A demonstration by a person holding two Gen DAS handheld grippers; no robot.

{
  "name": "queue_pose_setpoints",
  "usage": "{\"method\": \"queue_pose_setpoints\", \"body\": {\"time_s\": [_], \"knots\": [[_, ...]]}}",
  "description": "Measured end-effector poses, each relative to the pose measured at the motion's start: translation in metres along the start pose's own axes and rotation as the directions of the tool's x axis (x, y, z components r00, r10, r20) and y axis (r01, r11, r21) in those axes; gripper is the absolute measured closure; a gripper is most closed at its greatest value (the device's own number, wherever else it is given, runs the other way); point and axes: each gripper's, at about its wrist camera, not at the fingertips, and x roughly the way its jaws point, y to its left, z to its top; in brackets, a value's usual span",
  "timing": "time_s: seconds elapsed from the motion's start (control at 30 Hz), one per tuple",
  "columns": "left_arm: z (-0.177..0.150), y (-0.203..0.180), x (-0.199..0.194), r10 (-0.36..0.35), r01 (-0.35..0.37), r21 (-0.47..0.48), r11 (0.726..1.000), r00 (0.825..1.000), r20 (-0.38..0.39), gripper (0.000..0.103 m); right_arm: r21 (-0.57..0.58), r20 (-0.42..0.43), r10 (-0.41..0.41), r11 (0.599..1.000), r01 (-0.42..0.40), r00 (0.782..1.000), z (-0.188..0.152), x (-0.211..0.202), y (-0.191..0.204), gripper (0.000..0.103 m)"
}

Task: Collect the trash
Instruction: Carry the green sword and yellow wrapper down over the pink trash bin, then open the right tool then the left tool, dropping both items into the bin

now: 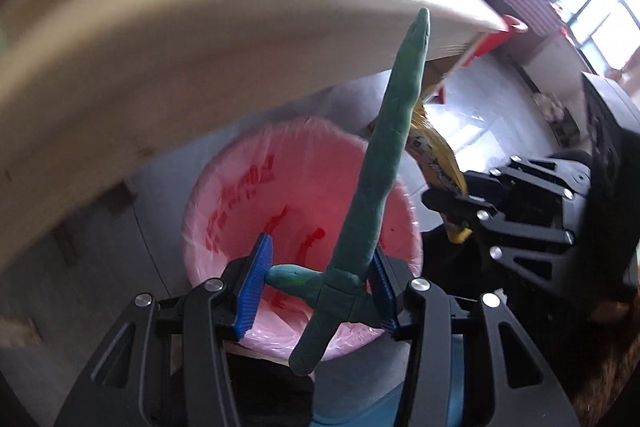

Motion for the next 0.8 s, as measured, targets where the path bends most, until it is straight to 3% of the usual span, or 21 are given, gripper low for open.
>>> {"method": "queue_pose_setpoints", "body": {"time_s": [0.33, 0.4, 0.5, 0.8], "knots": [[-0.003, 0.012, 0.044, 0.025, -0.037, -0.121, 0.992, 0.995, -0.098, 0.057, 0.004, -0.100, 0.021, 1.000, -0.020, 0.995, -0.005, 0.046, 0.001, 0.084], [-0.006, 0.010, 0.055, 0.023, -0.041, -0.132, 0.990, 0.991, -0.132, 0.057, 0.033, -0.133, 0.052, 0.998, -0.048, 0.990, -0.006, 0.058, -0.001, 0.084], [-0.009, 0.007, 0.066, 0.035, -0.058, -0.130, 0.990, 0.985, -0.170, 0.057, 0.029, -0.141, 0.038, 0.999, -0.034, 0.989, -0.006, 0.065, -0.004, 0.084], [-0.009, 0.015, 0.071, -0.013, -0.014, -0.155, 0.988, 0.985, -0.173, 0.057, 0.022, -0.164, 0.049, 0.999, -0.046, 0.985, -0.006, 0.084, -0.004, 0.083]]}}
